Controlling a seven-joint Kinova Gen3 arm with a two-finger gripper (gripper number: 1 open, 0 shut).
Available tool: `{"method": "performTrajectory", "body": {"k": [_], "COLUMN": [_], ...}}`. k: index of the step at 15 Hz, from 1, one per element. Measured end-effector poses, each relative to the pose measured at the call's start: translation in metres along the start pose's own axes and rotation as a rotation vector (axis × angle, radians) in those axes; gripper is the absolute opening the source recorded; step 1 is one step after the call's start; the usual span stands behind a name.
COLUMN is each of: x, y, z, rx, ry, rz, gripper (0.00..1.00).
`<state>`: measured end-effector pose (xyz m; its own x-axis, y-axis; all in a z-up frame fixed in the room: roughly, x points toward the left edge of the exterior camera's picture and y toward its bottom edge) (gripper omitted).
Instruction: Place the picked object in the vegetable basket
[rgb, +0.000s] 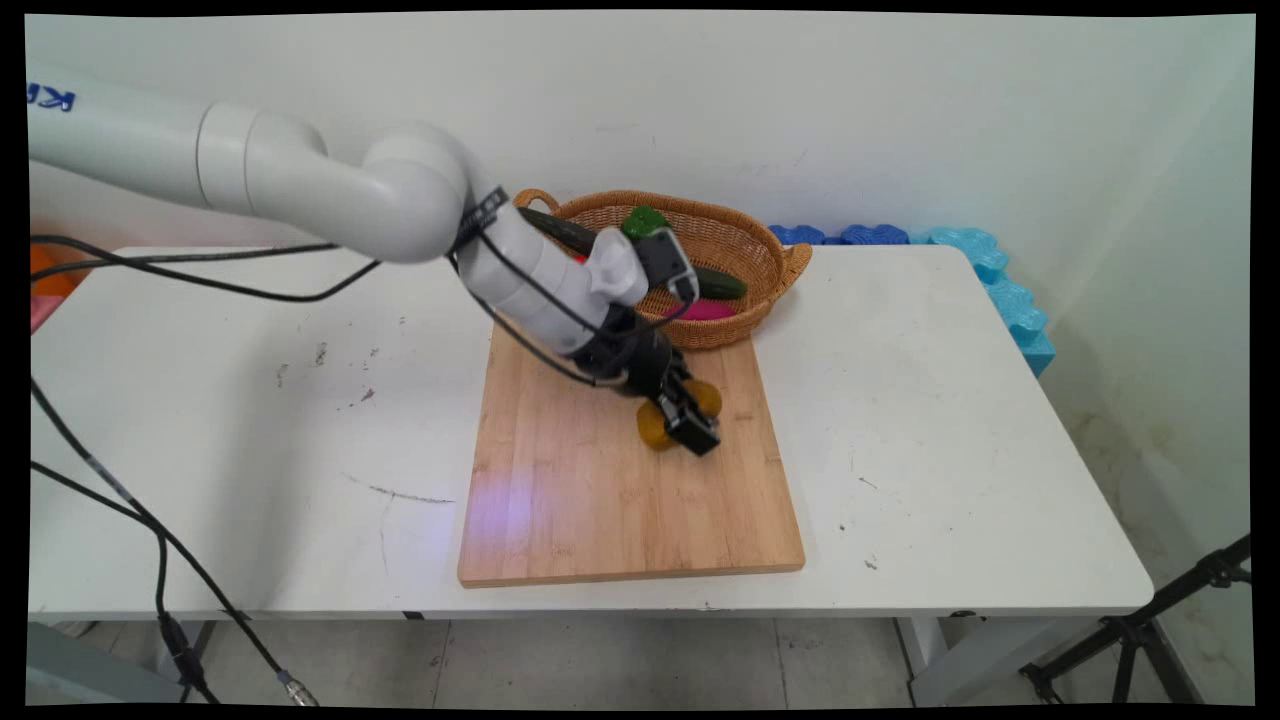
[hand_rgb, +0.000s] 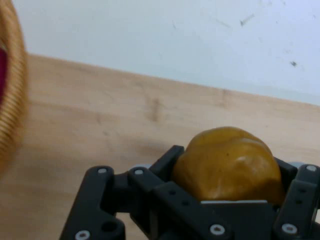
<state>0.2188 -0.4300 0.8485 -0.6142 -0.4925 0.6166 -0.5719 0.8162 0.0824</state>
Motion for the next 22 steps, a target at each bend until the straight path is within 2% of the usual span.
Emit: {"method": "performTrajectory", "body": {"k": [5, 13, 18, 22], "x": [0.033, 0.076, 0.085, 0.083], "y": [-0.029, -0.096, -0.132, -0.148], "z": [-0.014, -0.012, 0.0, 0.011], "rx": [0.05, 0.167, 0.214, 0.225], "ry": [0.025, 0.029, 0.019, 0.016], "rz": [0.128, 0.319, 0.36, 0.357], "gripper": [0.0, 0.0, 0.0, 0.0]}}
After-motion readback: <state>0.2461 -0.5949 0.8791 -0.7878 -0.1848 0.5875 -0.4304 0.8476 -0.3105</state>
